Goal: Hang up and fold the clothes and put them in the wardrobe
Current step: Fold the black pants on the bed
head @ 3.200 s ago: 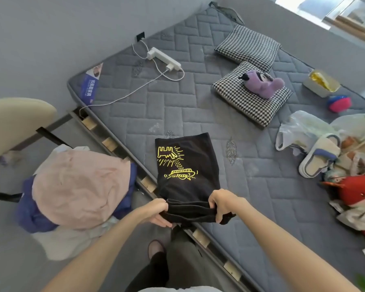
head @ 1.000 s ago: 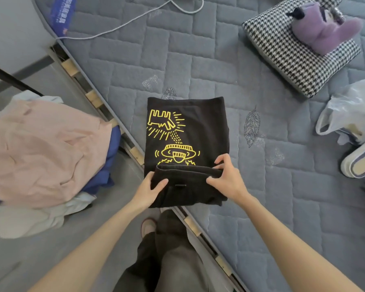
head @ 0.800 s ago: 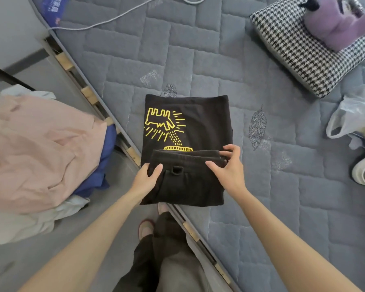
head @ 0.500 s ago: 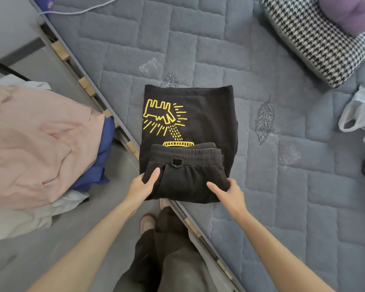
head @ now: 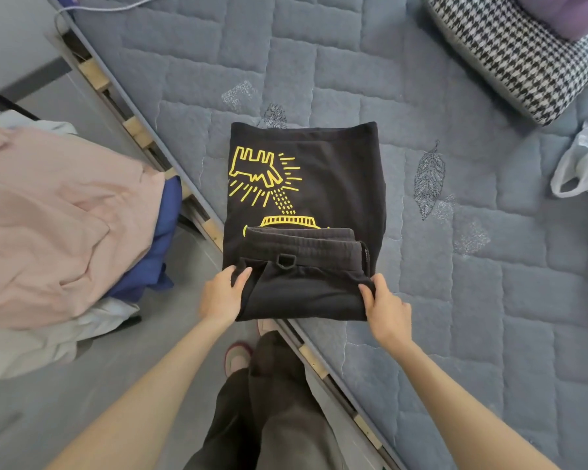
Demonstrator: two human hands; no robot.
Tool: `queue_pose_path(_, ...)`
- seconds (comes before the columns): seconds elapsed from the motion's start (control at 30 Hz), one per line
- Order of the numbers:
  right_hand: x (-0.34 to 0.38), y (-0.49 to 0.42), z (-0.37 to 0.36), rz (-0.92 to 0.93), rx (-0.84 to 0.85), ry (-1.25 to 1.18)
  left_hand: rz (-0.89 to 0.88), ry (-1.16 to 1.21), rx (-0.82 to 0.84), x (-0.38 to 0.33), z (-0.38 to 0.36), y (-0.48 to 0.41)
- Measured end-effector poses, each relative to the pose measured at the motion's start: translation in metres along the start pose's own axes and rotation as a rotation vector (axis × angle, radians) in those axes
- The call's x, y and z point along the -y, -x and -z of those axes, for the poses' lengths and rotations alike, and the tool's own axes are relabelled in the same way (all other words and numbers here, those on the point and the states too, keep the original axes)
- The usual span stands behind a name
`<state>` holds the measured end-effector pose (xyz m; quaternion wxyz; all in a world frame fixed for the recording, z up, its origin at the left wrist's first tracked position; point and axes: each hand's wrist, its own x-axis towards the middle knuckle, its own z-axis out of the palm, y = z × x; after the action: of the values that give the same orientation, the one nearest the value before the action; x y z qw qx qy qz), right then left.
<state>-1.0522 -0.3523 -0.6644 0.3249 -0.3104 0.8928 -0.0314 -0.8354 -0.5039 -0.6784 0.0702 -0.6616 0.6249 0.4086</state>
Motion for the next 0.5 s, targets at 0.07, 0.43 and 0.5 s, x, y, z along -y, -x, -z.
queue_pose_path(0.07, -0.003, 0.0, -0.005, -0.012, -0.032, 0.051, 0.039, -0.031, -0.041, 0.004, -0.004, 0.002)
queue_pose_path(0.43, 0.028, 0.02, -0.025, 0.653, -0.326, 0.247, -0.877, -0.618, -0.109, 0.006, -0.026, 0.035)
queue_pose_path(0.5, 0.03, 0.018, -0.033, 0.673, -0.216, 0.344, -0.765, -0.772, -0.047, 0.008, -0.032, 0.027)
